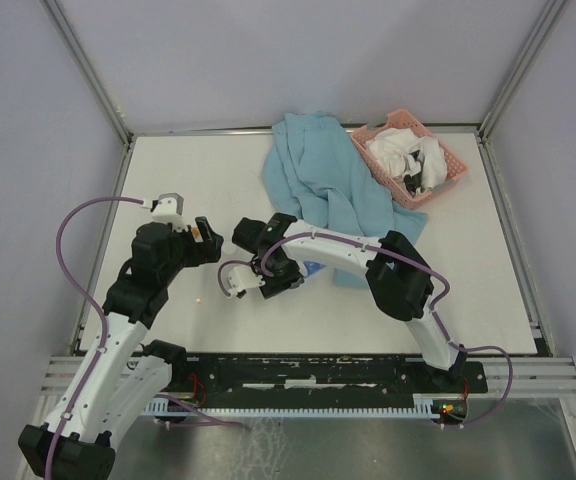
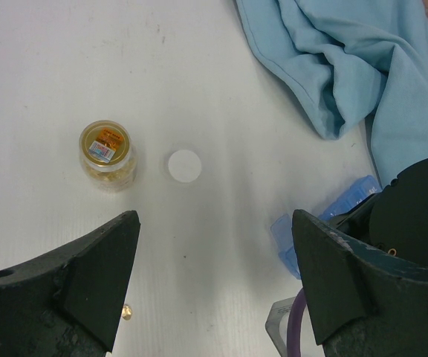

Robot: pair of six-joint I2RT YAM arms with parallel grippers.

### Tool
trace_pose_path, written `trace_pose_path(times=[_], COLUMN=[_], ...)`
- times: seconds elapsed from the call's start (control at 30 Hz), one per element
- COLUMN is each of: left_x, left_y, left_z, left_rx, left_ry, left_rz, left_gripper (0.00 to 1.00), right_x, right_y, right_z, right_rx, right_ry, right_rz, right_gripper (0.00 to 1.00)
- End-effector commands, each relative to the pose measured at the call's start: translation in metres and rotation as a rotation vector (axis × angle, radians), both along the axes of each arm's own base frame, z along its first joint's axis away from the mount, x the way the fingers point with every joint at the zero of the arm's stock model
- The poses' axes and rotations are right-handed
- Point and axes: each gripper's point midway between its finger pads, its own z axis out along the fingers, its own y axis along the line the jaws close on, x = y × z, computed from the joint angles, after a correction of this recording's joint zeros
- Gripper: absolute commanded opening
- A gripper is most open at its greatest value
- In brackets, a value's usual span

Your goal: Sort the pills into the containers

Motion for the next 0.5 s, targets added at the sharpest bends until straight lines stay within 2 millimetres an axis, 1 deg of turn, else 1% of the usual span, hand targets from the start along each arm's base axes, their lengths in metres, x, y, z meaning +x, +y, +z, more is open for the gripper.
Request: trace_pose_path(times=[0.0, 0.47], left_x=[0.0027, 0.0026], left_y=[0.0011, 0.0013], left_z=[0.0091, 0.0093], left_rx=[0.025, 0.024], left_ry=[-0.041, -0.042], left_rz=[-0.021, -0.021], left_gripper=[0.90, 0.90], right_x=[0.0067, 0.0071], right_y=[0.0045, 0.0039], right_z=[0.0092, 0.0095], right_rx=[0.010, -0.008], right_ry=[-0.019, -0.035], right_rz=[-0.011, -0.015], right_gripper=[0.11, 0.11])
